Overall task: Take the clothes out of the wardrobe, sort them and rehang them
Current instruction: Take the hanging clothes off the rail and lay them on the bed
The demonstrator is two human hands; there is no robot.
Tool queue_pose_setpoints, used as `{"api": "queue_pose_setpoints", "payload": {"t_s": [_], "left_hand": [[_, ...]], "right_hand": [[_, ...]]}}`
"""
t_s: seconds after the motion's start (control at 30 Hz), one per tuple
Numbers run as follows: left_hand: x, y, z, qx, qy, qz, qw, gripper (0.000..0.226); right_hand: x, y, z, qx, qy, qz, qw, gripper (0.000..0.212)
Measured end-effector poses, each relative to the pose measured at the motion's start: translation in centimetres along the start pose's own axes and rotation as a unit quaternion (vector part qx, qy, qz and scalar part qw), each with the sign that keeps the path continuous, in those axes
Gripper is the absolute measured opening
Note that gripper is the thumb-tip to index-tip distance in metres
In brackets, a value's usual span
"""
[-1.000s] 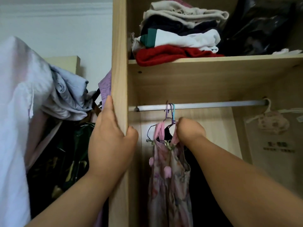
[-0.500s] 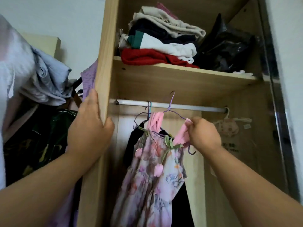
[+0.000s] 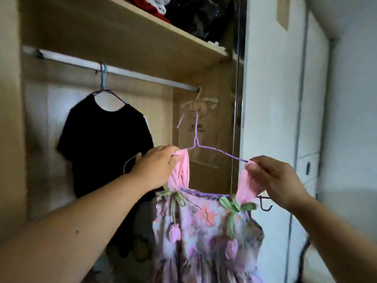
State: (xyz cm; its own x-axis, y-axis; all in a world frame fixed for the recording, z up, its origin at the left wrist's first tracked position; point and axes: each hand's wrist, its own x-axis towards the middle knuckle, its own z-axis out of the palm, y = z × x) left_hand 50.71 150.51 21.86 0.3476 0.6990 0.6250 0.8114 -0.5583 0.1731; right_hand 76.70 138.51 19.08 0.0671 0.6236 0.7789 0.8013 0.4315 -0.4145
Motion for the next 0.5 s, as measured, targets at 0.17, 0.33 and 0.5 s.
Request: {"api": "queue_pose_setpoints", "payload": {"t_s": [0.17, 0.33, 0.5], "left_hand": [[-1.8, 0.7, 6.2, -0.135, -0.088, 0.066, 0.985, 0.026], [-5.7, 2.9, 10.4, -0.309, -0.176, 0.148, 0.923, 0.028], [-10.8, 4.5, 13.1, -0.424, -0.255, 0.238, 0.836, 0.016]], "right_hand": [[-7.6, 0.0, -4.2, -0.127, 0.007, 0.077, 0.989, 0.020], [-14.7, -3.5, -5.5, -0.284, -0.035, 0.198, 0.937, 0.015], [-22.5, -9.4, -2.5, -0.335, -0.037, 0.343, 0.877, 0.015]]}}
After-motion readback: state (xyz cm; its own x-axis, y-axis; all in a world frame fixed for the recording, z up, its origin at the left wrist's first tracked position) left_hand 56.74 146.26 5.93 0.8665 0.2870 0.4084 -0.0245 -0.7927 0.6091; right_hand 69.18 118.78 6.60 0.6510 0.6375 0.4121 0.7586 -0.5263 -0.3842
